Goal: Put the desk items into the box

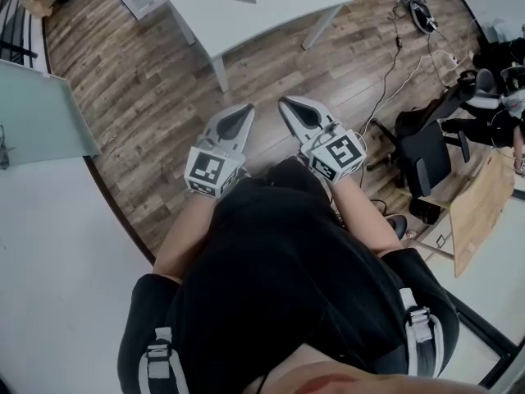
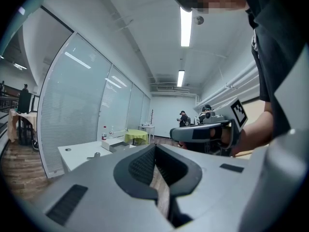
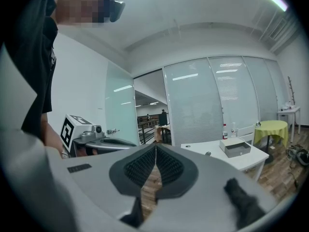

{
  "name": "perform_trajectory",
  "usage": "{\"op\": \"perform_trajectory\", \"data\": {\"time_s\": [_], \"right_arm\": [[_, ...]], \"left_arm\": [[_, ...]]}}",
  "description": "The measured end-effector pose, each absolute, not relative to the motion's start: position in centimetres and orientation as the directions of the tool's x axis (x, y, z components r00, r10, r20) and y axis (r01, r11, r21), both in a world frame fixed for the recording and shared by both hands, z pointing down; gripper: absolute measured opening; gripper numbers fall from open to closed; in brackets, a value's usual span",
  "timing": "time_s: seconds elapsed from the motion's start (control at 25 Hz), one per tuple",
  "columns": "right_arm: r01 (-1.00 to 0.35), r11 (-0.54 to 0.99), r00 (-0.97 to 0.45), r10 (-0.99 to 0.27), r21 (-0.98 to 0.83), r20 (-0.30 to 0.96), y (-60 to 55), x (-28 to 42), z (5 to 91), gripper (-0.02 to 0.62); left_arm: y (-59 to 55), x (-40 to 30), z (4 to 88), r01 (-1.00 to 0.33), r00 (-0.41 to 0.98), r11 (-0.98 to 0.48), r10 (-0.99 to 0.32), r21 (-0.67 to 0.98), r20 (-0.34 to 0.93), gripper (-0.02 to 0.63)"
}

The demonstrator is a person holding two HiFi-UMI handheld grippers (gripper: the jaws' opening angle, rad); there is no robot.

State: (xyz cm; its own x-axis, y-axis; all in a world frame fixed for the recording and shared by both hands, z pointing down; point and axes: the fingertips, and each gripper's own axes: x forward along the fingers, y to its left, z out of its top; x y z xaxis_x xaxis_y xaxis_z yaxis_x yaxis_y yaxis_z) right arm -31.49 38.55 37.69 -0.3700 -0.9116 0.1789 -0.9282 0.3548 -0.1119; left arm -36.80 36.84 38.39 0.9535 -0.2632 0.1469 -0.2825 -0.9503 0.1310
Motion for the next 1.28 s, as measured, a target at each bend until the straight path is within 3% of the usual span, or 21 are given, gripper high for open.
{"op": "perform_trajectory", "data": {"time_s": [0.52, 1.28], "right_arm": [[-0.915, 0.384, -0.400, -0.901, -0.123, 0.168, 33.6, -26.8, 37.8, 0.018], [-0.869, 0.482, -0.494, -0.854, -0.106, 0.162, 25.3, -11.8, 37.4, 0.018]], "left_arm": [[32.1, -32.0, 38.1, -0.309, 0.944, -0.945, -0.290, 0.109, 0.159, 0.013], [23.7, -16.4, 37.5, -0.390, 0.914, -0.916, -0.373, 0.093, 0.162, 0.014]]}}
